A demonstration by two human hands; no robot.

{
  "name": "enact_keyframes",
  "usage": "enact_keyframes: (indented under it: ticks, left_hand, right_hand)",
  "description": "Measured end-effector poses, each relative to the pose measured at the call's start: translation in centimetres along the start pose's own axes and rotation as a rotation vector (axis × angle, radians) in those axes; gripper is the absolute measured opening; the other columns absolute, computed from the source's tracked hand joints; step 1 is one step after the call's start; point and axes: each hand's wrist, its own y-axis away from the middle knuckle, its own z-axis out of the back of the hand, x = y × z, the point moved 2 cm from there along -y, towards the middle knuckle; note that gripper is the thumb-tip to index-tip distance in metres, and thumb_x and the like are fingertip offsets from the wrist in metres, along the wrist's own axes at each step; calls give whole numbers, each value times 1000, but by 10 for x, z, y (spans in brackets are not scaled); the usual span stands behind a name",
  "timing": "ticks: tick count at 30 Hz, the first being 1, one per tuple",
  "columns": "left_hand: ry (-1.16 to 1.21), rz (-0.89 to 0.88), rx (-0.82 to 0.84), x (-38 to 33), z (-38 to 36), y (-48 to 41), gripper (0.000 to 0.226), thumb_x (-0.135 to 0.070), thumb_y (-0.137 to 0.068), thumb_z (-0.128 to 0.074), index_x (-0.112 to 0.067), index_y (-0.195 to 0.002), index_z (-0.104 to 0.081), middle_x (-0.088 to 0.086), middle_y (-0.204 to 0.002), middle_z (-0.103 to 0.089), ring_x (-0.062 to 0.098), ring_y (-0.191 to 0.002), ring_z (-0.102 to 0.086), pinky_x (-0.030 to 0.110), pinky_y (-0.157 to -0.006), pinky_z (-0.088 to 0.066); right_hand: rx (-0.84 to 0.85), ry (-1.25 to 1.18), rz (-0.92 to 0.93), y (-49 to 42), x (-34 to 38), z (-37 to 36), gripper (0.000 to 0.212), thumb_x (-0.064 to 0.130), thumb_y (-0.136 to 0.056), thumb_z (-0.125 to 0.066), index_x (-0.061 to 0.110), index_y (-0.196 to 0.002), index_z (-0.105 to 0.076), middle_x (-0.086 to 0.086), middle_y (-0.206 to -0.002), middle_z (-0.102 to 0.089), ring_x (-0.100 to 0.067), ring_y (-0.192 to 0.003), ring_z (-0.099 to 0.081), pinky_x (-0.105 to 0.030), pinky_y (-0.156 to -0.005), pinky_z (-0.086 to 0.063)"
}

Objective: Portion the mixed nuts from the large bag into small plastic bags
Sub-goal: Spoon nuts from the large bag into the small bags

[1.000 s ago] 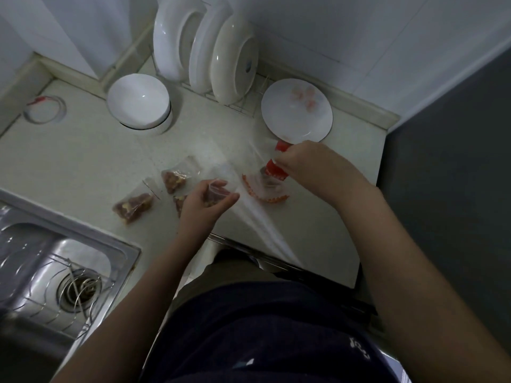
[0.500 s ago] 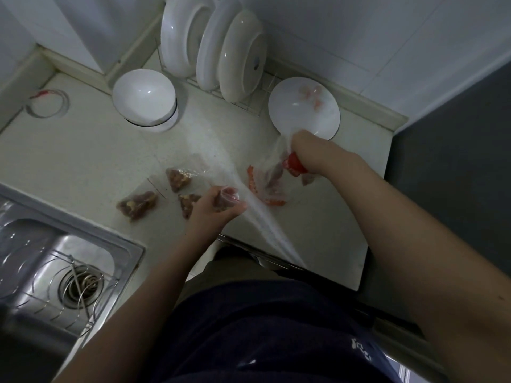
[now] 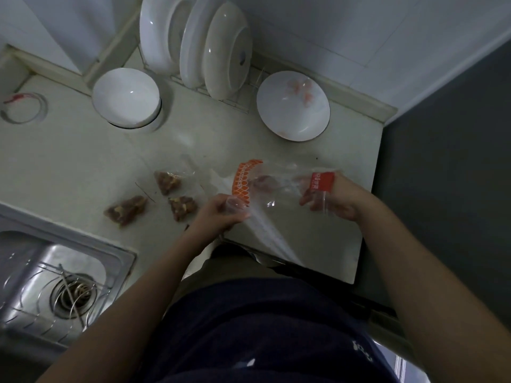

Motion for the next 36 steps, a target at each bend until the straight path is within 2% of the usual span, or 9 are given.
enact_keyframes:
  ticks: [3, 6, 9, 11, 15, 18, 29, 33, 36]
  left_hand:
    - [75, -38, -20, 2, 5, -1, 30, -27, -83, -74, -14, -109, -66, 11, -104, -67, 23, -82, -65, 34, -68, -54]
    - [39, -72, 0, 0, 8, -7, 31, -32, -83, -75, -18, -109, -65, 7, -92, -68, 10, -67, -62, 28, -61, -53]
    - [-32, -82, 21, -1, 9, -14, 31, -36, -84, -73, -20, -109, -63, 6, -95, -68, 14, -72, -65, 30, -63, -57]
    - [-51, -80, 18, 1, 12, -17, 32, -38, -84, -72, -22, -111, -64, 5, -99, -69, 24, -81, -68, 36, -69, -59]
    - [-18, -73, 20, 4, 13, -19, 33, -39, -81, -75, -23, -109, -67, 5, -96, -70, 23, -72, -64, 33, -64, -57]
    - [16, -58, 44, 8, 8, -18, 29, -34, -81, -76, -23, -106, -69, 4, -101, -70, 31, -82, -67, 37, -70, -60]
    - [12, -18, 113, 9, -6, -14, 28, -31, -85, -73, -18, -109, -68, 3, -115, -64, 36, -102, -63, 50, -82, -56]
    - [46, -11, 155, 9, -7, -14, 28, -35, -82, -76, -21, -106, -70, 5, -105, -69, 37, -91, -65, 47, -79, -58]
    - [29, -24, 181, 9, -10, -14, 28, -39, -80, -77, -22, -101, -72, -1, -98, -69, 23, -73, -62, 35, -68, -54]
  right_hand:
    - [10, -233, 7, 5, -15, -4, 36, -4, -95, -42, 3, -130, -51, -8, -77, -54, -7, -44, -54, -11, -33, -35]
    - [-36, -257, 124, 9, -31, -10, 40, 2, -89, -56, 5, -129, -52, -3, -78, -55, -2, -38, -44, -8, -31, -22]
    - [-64, -274, 168, 11, -44, -18, 38, 6, -93, -55, 8, -130, -53, -2, -80, -56, -1, -36, -39, -9, -32, -18]
    - [-72, -283, 145, 12, -50, -18, 36, 12, -95, -53, 11, -131, -54, -2, -81, -58, -2, -36, -36, -10, -32, -18]
    - [-19, -66, 112, 20, -51, -16, 34, 21, -92, -59, 15, -125, -60, 2, -77, -64, -1, -40, -38, -12, -35, -21]
    - [29, 36, 94, 25, -47, -14, 33, 9, -92, -57, 14, -124, -60, -2, -79, -66, -2, -43, -42, -14, -37, -22]
    - [-131, -227, 217, 22, -41, -16, 36, 6, -98, -46, 14, -131, -55, 4, -79, -61, -1, -41, -39, -13, -38, -23]
    - [-189, -243, 202, 15, -45, -20, 38, 4, -100, -35, 10, -134, -51, -1, -81, -58, -1, -36, -39, -13, -36, -23]
    - [-209, -208, 200, 11, -49, -24, 41, -4, -98, -33, 6, -135, -48, -6, -83, -58, -3, -35, -41, -12, -35, -26]
